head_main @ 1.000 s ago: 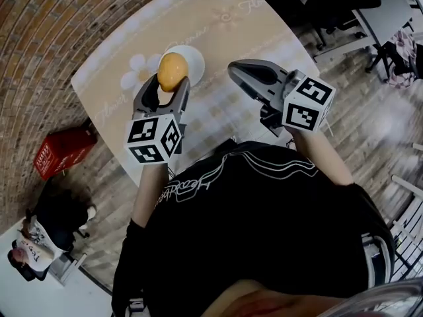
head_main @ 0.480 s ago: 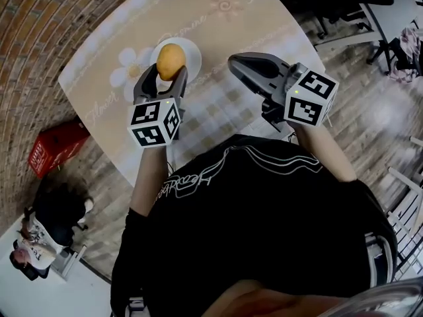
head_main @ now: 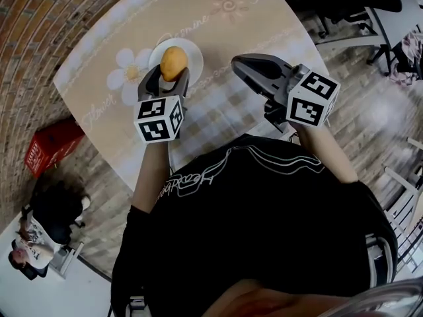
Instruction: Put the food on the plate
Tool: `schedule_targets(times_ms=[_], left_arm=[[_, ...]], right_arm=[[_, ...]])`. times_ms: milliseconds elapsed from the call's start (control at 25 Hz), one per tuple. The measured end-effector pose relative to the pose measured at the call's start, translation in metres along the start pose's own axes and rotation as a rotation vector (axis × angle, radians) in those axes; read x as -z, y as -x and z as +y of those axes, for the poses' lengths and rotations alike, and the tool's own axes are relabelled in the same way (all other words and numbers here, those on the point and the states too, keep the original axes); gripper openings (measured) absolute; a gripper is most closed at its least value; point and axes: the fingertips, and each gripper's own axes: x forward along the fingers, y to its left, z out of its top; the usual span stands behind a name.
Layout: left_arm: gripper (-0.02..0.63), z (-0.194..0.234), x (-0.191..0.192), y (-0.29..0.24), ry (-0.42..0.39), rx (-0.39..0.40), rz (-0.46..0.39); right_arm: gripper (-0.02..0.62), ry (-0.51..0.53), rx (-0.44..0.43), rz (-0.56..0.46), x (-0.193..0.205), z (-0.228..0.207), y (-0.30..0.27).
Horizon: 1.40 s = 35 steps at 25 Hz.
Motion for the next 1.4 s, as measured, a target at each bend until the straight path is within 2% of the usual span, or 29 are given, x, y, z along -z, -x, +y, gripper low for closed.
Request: schedule_targets(times_ms=[280,880,1040,1200,1280,1400], left_arm=[[0.293,0.001,0.01,-0.005,-0.01,0.0,0.022],[0.312,-0.002,0.012,0.001,-0.051,0.017,-0.006],[0.314,-0.003,0.0,0.027,-0.037,0.004,-0.059],[0.313,-0.007,-0.021,0.073,0.016,0.013,-0.146],[0.31,-0.015,-0.031,0.099,0.046,0.054,-0.189],[0.233,-0.033,-0.044,0.14,0.068,0.143,-0.25]], right_arm=[[-0.003,-0.009,0.002,0.0,0.001,-0.004,-0.005],[-0.003,-0.055,0.046,-0.005,0.019,0.002,0.004],[-0.003,-0.05,0.055,-0.028,0.02,0.012,0.008],[-0.003,-0.025,0.032,-0.069,0.016,0.036,0.013],[-0.003,-0.004,0.013,-0.088,0.014,0.052,0.016],[-0.003,0.048,-0.02,-0.102,0.014,0.083,0.019]])
